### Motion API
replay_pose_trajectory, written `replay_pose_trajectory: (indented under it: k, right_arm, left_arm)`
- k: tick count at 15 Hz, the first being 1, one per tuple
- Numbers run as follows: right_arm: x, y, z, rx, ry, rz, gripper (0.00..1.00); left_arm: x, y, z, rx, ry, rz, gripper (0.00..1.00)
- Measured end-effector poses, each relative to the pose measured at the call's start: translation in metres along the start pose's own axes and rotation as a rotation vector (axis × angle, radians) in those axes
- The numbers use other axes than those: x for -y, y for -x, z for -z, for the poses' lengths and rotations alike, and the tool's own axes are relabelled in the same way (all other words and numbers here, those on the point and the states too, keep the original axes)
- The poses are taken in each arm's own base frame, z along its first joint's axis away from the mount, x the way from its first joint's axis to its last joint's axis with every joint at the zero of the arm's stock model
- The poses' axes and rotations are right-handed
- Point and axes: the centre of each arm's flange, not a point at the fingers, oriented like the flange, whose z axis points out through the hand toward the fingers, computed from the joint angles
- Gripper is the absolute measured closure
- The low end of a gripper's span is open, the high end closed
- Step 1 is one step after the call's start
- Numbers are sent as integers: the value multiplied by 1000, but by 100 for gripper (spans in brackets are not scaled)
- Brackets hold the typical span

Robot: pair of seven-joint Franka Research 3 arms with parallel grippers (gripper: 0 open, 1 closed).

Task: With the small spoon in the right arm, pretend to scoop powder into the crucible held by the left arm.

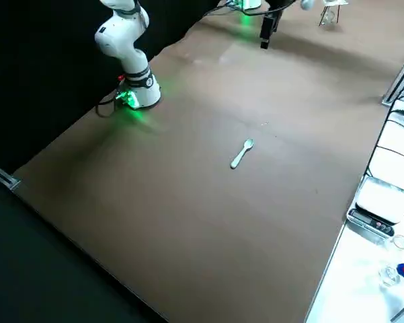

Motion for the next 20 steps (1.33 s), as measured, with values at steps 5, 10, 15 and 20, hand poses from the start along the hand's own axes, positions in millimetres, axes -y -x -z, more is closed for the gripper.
replay_pose_trajectory:
  k: [5,10,15,20]
  right_arm:
    - [4,23,5,-7,1,-8,0]
    - [4,27,2,28,0,-7,0]
    - [-5,28,3,25,-2,-24,0]
    - [3,27,4,23,0,-9,0]
  left_arm:
    - [47,9,30,15,112,137,0]
    - [93,44,59,58,201,122,0]
    - [97,56,42,94,206,61,0]
    - [102,56,33,100,207,23,0]
